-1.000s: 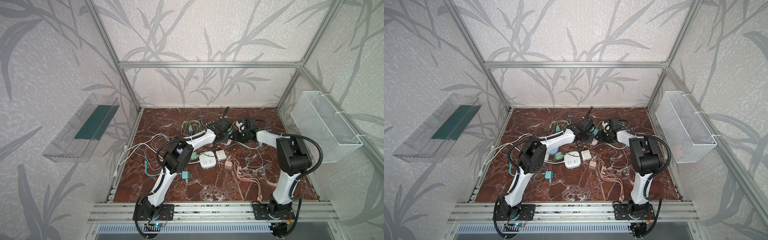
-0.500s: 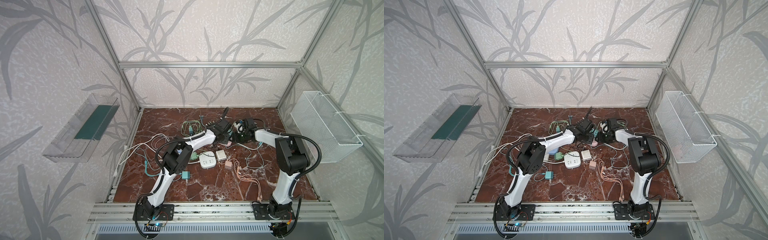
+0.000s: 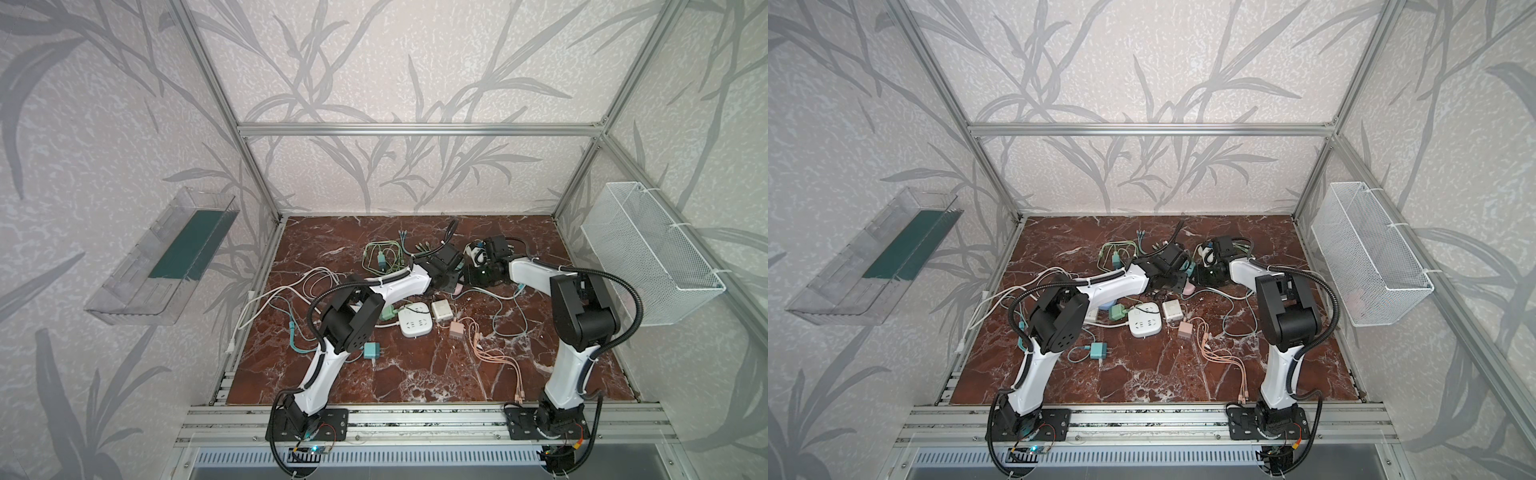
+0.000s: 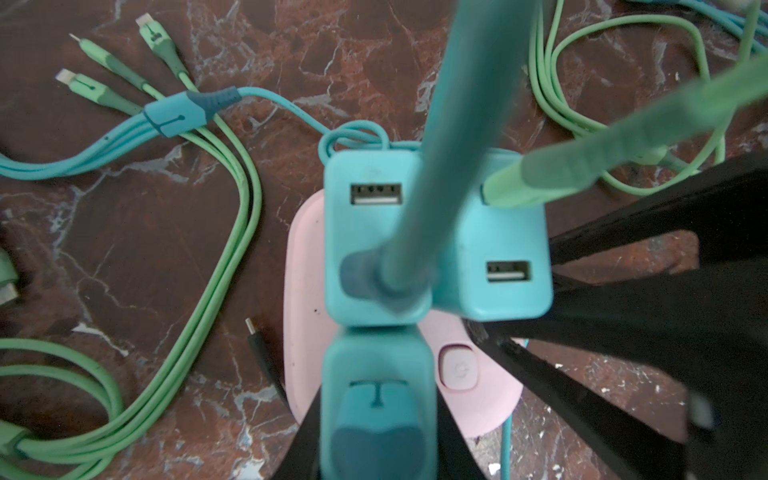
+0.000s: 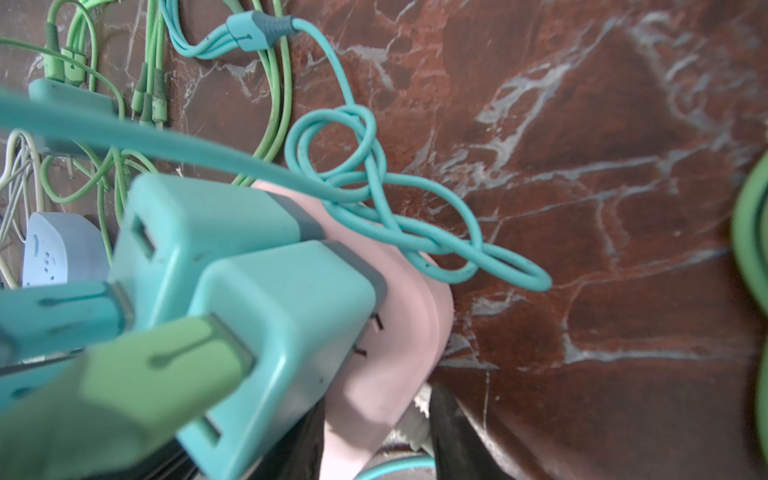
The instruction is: Pull the plug off the socket
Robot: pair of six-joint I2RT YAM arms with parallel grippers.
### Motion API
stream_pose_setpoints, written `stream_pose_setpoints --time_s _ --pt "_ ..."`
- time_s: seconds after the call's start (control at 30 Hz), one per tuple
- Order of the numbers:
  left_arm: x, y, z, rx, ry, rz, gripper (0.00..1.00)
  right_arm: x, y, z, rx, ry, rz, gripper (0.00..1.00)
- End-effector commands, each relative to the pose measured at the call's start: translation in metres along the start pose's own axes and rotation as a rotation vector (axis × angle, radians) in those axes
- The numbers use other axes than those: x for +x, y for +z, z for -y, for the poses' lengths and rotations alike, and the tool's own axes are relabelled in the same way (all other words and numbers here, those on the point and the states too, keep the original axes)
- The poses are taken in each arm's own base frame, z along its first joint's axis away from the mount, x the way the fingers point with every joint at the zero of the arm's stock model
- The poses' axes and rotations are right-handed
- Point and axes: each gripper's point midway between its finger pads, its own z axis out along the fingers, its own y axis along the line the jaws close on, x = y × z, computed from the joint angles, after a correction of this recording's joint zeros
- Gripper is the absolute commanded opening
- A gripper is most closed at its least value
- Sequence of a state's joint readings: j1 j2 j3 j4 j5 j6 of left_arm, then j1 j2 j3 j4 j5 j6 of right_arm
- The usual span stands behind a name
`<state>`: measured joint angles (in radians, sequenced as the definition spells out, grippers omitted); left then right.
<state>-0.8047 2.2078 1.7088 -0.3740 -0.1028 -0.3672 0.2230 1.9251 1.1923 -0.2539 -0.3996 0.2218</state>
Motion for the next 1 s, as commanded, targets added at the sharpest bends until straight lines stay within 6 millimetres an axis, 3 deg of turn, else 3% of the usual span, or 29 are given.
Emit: stream_pose_setpoints --time_s 0.0,0.3,0.53,0.83,0.97 --pt "-0.042 -0.04 0.013 -0.004 0.042 0.157 0.22 0.023 0.004 0.016 0.083 0.011 -0.076 0.41" --pt "-0.049 -0.048 0.016 0.043 -0.009 0.239 0.21 0.026 0.004 0.019 0.098 0.011 -0.085 0.41" --pt "-0.045 -0.036 0.03 0.138 -0.034 0.165 0.21 0.026 0.003 0.021 0.113 0.01 -0.088 0.41" --pt "-0.044 -0.036 0.039 0.074 0.133 0.157 0.2 0.023 0.001 0.022 0.125 0.011 -0.097 0.41" --pt "-0.043 -0.035 0.04 0.081 0.125 0.155 0.2 0.022 0.001 0.022 0.128 0.007 -0.1 0.42"
